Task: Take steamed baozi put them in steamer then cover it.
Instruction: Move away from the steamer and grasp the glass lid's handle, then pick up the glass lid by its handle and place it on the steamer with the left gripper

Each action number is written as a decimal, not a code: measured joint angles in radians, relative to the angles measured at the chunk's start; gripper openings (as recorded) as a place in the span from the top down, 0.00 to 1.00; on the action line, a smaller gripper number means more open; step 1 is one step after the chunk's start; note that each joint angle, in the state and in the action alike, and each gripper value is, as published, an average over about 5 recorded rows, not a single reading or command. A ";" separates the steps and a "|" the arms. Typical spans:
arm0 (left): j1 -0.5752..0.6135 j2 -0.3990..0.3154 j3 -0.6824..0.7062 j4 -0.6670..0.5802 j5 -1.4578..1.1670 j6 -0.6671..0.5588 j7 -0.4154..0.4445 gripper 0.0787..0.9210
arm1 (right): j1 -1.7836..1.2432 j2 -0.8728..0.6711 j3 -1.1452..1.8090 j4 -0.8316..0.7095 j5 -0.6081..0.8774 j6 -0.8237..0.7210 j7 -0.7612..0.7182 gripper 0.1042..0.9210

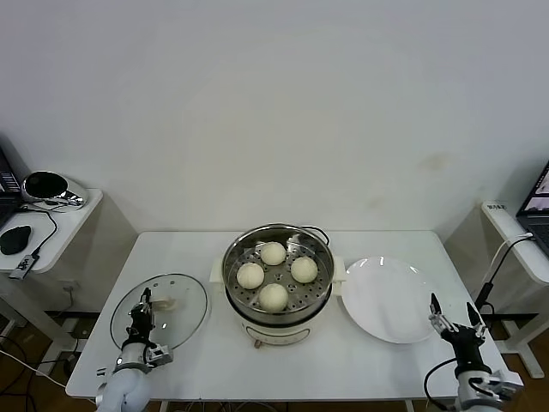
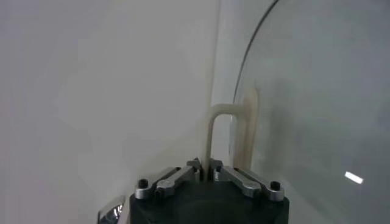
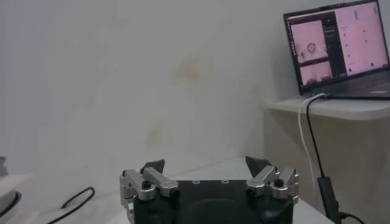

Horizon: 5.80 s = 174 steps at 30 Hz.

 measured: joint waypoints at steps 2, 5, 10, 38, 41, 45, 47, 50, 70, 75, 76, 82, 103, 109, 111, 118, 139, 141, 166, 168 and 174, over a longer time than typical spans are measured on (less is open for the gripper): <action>0.012 -0.005 -0.008 -0.031 -0.007 0.018 0.010 0.92 | 0.000 -0.001 0.002 0.003 0.002 0.000 0.000 0.12; 0.030 -0.006 -0.019 -0.084 -0.014 0.053 0.015 0.92 | -0.001 -0.004 0.004 0.009 0.007 -0.003 0.000 0.12; 0.057 0.007 -0.033 -0.172 -0.009 0.120 0.007 0.92 | -0.003 -0.006 0.006 0.018 0.014 -0.007 0.000 0.12; -0.131 -0.141 0.234 -0.581 0.330 0.546 0.417 0.92 | 0.026 0.016 0.008 -0.025 -0.051 0.006 0.011 0.12; -0.166 -0.183 0.298 -0.564 0.364 0.559 0.449 0.92 | 0.031 0.020 0.011 -0.031 -0.058 0.006 0.011 0.12; -0.209 -0.235 0.380 -0.540 0.385 0.563 0.486 0.92 | 0.035 0.026 0.009 -0.042 -0.067 0.009 0.010 0.12; -0.230 -0.257 0.422 -0.529 0.383 0.563 0.500 0.92 | 0.035 0.029 0.008 -0.047 -0.073 0.011 0.009 0.12; -0.257 -0.287 0.483 -0.510 0.370 0.563 0.512 0.92 | 0.037 0.035 0.007 -0.054 -0.079 0.014 0.009 0.12; -0.302 -0.347 0.599 -0.409 0.509 0.563 0.564 0.92 | 0.039 0.046 0.000 -0.067 -0.101 0.018 0.007 0.12; -0.296 -0.345 0.603 -0.405 0.553 0.563 0.593 0.92 | 0.042 0.050 -0.003 -0.068 -0.105 0.020 0.007 0.12; -0.295 -0.345 0.604 -0.403 0.558 0.563 0.599 0.92 | 0.042 0.051 -0.002 -0.069 -0.105 0.020 0.007 0.12; -0.299 -0.346 0.596 -0.385 0.577 0.563 0.623 0.92 | 0.039 0.049 0.000 -0.071 -0.106 0.024 0.006 0.12; -0.266 -0.335 0.577 -0.372 0.590 0.563 0.639 0.92 | 0.046 0.052 -0.007 -0.079 -0.112 0.027 0.004 0.12; -0.268 -0.336 0.575 -0.369 0.579 0.563 0.633 0.92 | 0.044 0.053 -0.007 -0.079 -0.114 0.029 0.004 0.12; -0.270 -0.336 0.574 -0.368 0.574 0.563 0.632 0.92 | 0.044 0.053 -0.007 -0.079 -0.114 0.029 0.004 0.12; -0.269 -0.338 0.571 -0.361 0.554 0.563 0.629 0.92 | 0.044 0.053 -0.006 -0.077 -0.115 0.030 0.003 0.12; -0.245 -0.325 0.559 -0.352 0.501 0.562 0.564 0.92 | 0.044 0.058 -0.008 -0.079 -0.121 0.035 0.001 0.12; -0.242 -0.325 0.560 -0.354 0.496 0.562 0.558 0.92 | 0.044 0.058 -0.008 -0.080 -0.121 0.036 0.000 0.12; -0.198 -0.289 0.579 -0.462 0.492 0.563 0.561 0.20 | 0.046 0.061 -0.011 -0.083 -0.125 0.037 -0.002 0.12; -0.191 -0.283 0.584 -0.481 0.488 0.563 0.571 0.15 | 0.047 0.062 -0.011 -0.084 -0.125 0.037 -0.002 0.12; -0.167 -0.268 0.597 -0.548 0.471 0.563 0.597 0.12 | 0.046 0.063 -0.012 -0.085 -0.126 0.036 -0.001 0.12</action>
